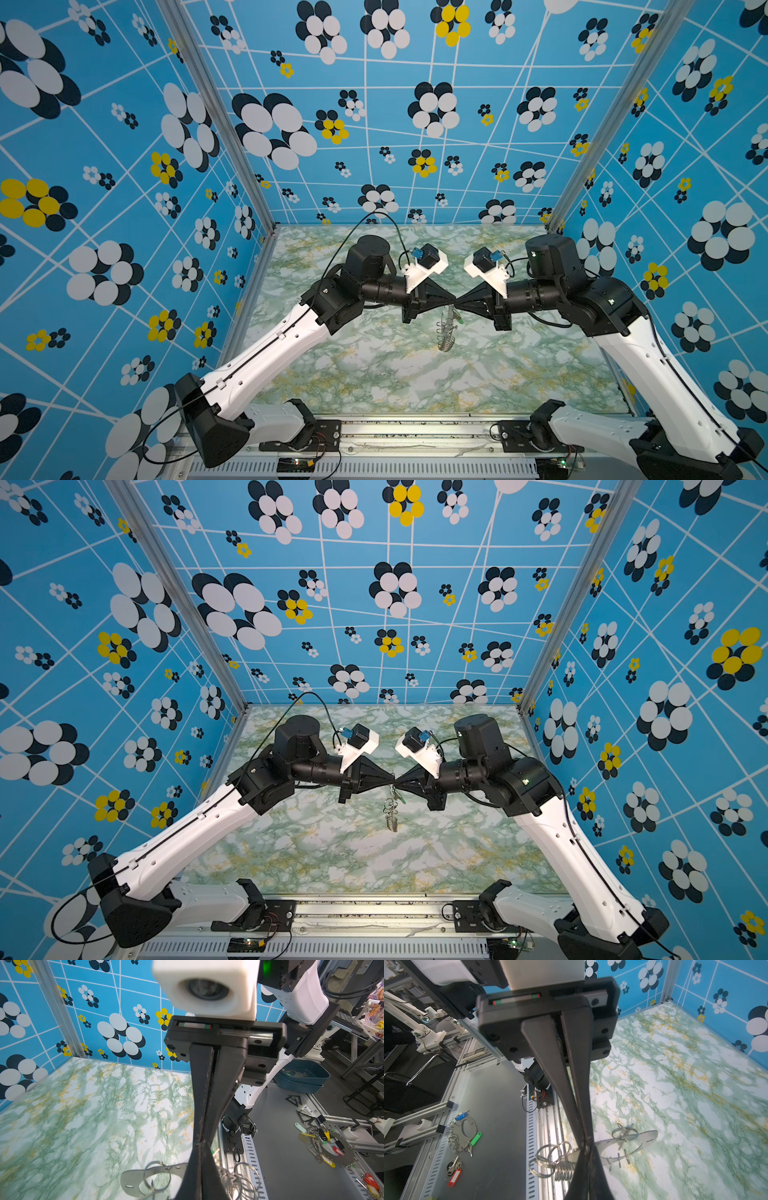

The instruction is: Put the keys on the keyring

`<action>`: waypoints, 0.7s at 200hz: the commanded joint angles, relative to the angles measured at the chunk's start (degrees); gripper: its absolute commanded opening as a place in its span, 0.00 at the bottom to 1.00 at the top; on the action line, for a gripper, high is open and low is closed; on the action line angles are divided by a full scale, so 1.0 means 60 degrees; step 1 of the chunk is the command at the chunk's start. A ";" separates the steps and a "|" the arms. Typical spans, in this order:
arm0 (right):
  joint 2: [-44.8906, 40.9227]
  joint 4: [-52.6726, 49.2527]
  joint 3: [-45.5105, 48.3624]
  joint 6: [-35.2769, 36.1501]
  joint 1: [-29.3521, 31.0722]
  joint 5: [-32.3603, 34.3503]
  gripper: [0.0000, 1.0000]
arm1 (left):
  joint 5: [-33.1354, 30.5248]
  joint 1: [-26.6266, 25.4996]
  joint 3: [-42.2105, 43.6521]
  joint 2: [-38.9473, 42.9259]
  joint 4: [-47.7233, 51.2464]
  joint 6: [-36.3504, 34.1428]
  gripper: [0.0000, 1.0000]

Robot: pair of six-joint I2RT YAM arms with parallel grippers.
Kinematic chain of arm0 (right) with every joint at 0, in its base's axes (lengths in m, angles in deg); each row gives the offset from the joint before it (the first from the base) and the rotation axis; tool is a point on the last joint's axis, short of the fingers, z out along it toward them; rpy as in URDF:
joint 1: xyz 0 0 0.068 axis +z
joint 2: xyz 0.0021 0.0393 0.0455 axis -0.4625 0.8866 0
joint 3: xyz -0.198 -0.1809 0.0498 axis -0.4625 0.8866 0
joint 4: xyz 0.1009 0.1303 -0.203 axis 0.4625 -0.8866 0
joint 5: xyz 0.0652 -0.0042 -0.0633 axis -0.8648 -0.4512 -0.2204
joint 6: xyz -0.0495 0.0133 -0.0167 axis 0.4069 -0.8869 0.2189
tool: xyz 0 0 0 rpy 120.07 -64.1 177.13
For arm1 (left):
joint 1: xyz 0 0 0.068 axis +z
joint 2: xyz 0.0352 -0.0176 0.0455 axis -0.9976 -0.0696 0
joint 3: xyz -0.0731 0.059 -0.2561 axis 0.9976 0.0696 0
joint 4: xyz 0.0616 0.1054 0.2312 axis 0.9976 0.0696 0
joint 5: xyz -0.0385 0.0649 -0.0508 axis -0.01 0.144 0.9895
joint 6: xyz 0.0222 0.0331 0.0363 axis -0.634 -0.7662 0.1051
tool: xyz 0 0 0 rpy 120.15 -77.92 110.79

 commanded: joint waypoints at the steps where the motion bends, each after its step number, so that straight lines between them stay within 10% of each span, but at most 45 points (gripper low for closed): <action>1: -0.0030 0.0086 -0.0306 0.0031 0.0075 -0.0236 0.00 | 0.0189 -0.0147 -0.0188 -0.0162 -0.0384 0.0153 0.00; 75: -0.0525 0.0250 -0.0115 -0.0287 -0.0022 0.0249 0.39 | -0.0097 0.0183 0.0592 0.0380 -0.2501 0.1019 0.00; 140: -0.0749 0.0727 0.0400 -0.0496 -0.0021 0.0195 0.42 | 0.0054 0.0367 0.1105 0.0488 -0.4437 0.2122 0.00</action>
